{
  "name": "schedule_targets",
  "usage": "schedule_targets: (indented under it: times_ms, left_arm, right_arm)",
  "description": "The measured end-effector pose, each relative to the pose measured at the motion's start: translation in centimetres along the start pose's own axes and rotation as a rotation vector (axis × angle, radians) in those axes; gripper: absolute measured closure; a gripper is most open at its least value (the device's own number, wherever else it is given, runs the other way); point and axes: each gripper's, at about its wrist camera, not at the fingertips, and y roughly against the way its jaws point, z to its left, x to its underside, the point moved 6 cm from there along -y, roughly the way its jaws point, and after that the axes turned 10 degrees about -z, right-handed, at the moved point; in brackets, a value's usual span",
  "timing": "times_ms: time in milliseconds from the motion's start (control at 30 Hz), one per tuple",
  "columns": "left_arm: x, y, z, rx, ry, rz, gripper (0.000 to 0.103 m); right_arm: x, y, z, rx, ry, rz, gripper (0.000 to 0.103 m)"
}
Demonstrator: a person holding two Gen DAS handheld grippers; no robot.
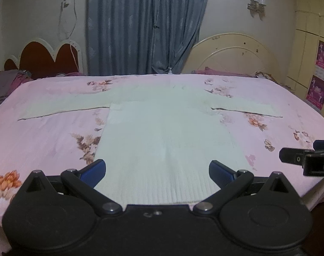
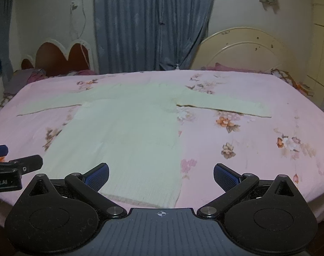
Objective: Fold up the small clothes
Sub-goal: 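Grasp the sleeve cuff with the right gripper while the left tool hovers over the body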
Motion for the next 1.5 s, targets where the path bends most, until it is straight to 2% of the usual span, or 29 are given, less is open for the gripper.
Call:
schedule_targets:
  times_ms: [433,600,767,867,1000,1200,1233,1267,1300,1333,1500]
  left_arm:
    - [-3.4,-9.6,2.9,0.059,-0.025,0.012,0.0]
    - [-4.7,-12.5,3.9,0.101,0.006,0.029,0.0]
    - [-4.9,-15.5,3.2,0.112,-0.018,0.057,0.0]
    - [-4.6,-17.7,2.3,0.121,-0.001,0.082,0.0]
    - [-4.5,-20.9,0.9,0.096,-0.023,0.097,0.001]
    - [-4.9,-26.2,-1.9,0.076,-0.026,0.114,0.01]
    - [-5.0,-27.1,-2.5,0.068,-0.035,0.112,0.012]
    - [-5.2,-28.1,-3.1,0.056,-0.045,0.11,0.012]
    - [-5.5,-29.1,-3.8,0.05,-0.042,0.103,0.012]
    - [-5.8,-29.9,-4.3,0.049,-0.032,0.096,0.012]
    - [-7.0,-33.6,-7.2,0.047,0.004,0.078,0.013]
  right_arm:
    - [-3.6,-9.1,0.1,0.085,-0.024,0.008,0.0]
    - [-5.3,-12.0,0.1,0.123,-0.03,0.007,0.0]
    - [-6.4,-14.3,-1.3,0.155,-0.04,-0.003,0.0]
    - [-7.1,-15.9,-4.2,0.187,-0.086,-0.018,0.0]
    - [-7.7,-18.6,-10.4,0.249,-0.181,-0.031,0.0]
    - [-7.9,-23.2,-21.4,0.353,-0.297,-0.05,0.001]
    - [-8.0,-24.1,-23.4,0.368,-0.316,-0.052,0.007]
    - [-8.0,-24.7,-25.0,0.374,-0.337,-0.047,0.034]
    - [-7.7,-26.0,-27.2,0.392,-0.374,-0.027,0.044]
    - [-7.4,-26.8,-28.8,0.398,-0.404,-0.017,0.047]
    - [-6.3,-29.7,-35.4,0.438,-0.501,-0.003,0.047]
